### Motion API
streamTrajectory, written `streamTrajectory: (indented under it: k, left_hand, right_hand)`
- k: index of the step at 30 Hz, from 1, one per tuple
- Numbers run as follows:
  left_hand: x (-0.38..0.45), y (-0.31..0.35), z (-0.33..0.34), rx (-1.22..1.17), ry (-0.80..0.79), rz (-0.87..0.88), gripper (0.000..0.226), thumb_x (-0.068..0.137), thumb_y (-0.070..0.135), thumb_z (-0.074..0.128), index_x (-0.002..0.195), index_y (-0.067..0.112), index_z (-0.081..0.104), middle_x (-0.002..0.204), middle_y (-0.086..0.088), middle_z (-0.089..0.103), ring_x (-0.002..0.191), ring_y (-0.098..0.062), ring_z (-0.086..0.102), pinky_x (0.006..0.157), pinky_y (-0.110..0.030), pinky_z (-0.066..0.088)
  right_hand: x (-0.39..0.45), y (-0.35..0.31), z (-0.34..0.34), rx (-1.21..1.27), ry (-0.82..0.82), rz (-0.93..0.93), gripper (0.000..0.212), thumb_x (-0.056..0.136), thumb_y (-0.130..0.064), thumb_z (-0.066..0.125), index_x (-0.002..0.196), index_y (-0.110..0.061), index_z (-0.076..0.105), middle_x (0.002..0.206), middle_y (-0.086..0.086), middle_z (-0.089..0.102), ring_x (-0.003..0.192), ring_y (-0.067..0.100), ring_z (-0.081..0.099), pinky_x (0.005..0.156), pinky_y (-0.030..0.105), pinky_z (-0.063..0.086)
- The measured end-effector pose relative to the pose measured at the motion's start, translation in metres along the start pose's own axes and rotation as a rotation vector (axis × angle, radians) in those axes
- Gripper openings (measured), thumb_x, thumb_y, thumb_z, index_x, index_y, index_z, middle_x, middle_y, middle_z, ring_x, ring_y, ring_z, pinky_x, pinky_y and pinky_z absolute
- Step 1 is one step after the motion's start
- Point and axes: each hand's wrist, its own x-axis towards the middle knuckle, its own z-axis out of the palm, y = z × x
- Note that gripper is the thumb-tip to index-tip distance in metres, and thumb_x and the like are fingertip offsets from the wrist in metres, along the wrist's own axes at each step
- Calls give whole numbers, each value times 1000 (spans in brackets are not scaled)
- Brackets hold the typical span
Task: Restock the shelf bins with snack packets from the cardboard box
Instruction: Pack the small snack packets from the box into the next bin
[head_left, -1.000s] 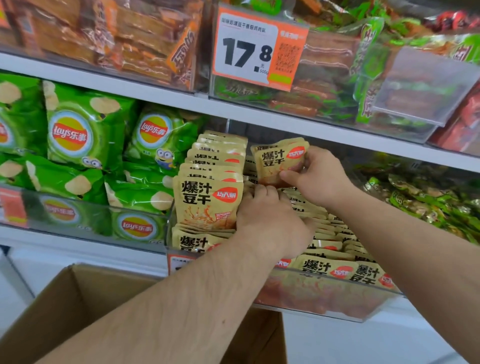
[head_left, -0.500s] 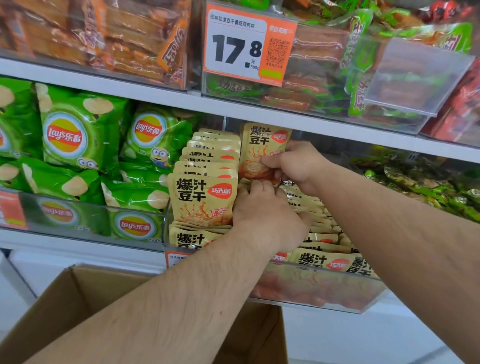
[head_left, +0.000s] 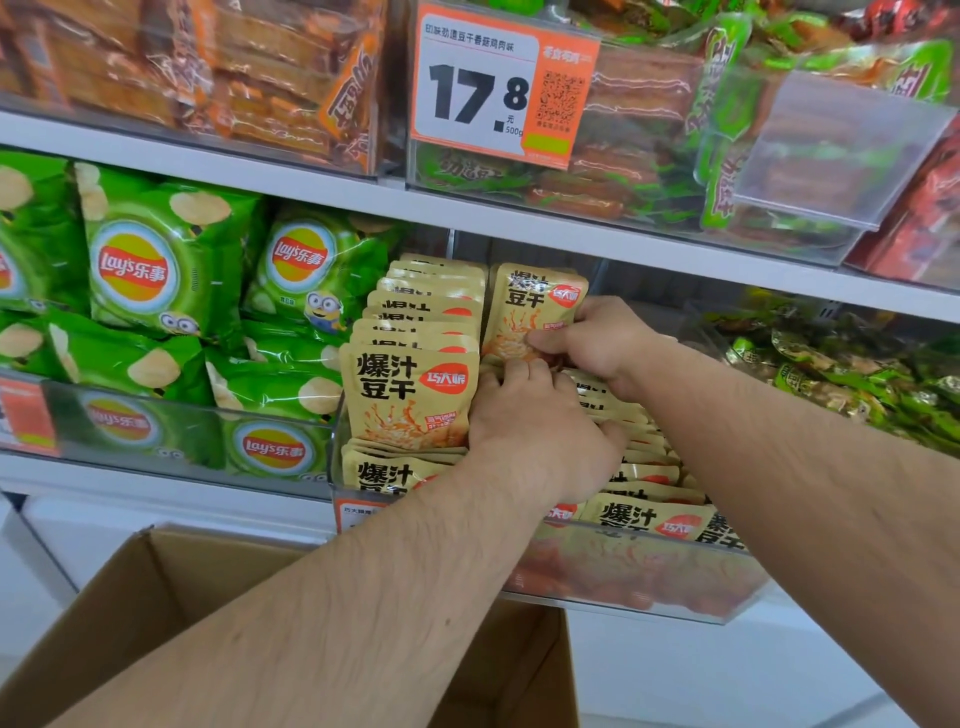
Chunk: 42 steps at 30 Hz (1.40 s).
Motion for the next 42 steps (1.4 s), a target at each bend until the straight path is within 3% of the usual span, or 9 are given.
streamTrajectory:
  k: [14,17,19,23,25,29,32,37,42]
  left_hand:
    - [6,-1,-5,-19,-79,-2,82,95,62,26,157,9,13,163,-16,9,150,-33,5,122,-49,6]
    - [-2,-4,-15,-97,-61,39,80,96,57,35,155,6,18,162,-17,15,150,-33,11,122,-46,11]
    - [-16,-8,-23,-182,49,111,69,95,49,43,147,4,36,153,-16,35,143,-31,28,118,-41,25]
    - [-69,-19,-21,-226,328,270,36,90,36,53,115,10,58,122,-9,57,122,-27,46,104,-39,37]
    - [-98,-29,-13,-242,400,310,29,86,35,54,102,11,59,109,-6,60,109,-27,51,97,-39,40]
    - [-146,-69,8,-331,453,327,26,77,38,46,83,15,57,87,1,58,90,-22,51,80,-36,44]
    - [-182,-110,29,-330,218,232,23,81,36,53,91,16,60,95,3,60,96,-19,51,78,-31,40]
    - [-221,-188,65,-276,-262,27,28,87,27,61,115,23,61,106,7,64,102,-16,59,88,-34,49]
    - [-236,-237,99,-287,-452,-106,29,90,25,58,119,21,60,108,7,67,99,-12,60,84,-28,49]
  right_hand:
    - [-11,-8,-1,-148,62,65,34,70,-17,88,98,-11,70,95,1,73,87,15,68,84,34,55]
    - [-32,-13,-10,-257,160,59,35,69,-29,88,76,-10,59,74,-1,59,74,16,56,64,30,48]
    - [-52,-17,-14,-300,229,23,37,75,-33,83,70,-12,53,67,4,46,71,22,48,58,31,37]
    - [-103,-24,-7,-394,345,-71,27,83,-32,73,102,-14,68,101,5,68,101,24,62,80,28,44]
    - [-134,-26,6,-408,375,-124,4,82,-22,67,85,-21,66,84,-5,65,88,18,61,72,26,42]
    - [-189,-22,53,-374,361,-270,10,78,-16,64,70,-21,62,63,-8,58,68,16,59,61,29,45]
    - [-210,-7,101,-286,211,-265,15,78,-14,65,64,-21,60,58,-9,56,64,15,57,61,29,45]
    - [-218,46,200,-375,-199,-47,17,81,-20,64,64,-24,62,76,-8,63,87,19,64,71,26,46]
    - [-234,118,300,-409,-557,284,18,87,-25,64,100,-13,70,100,6,70,82,23,65,69,33,54]
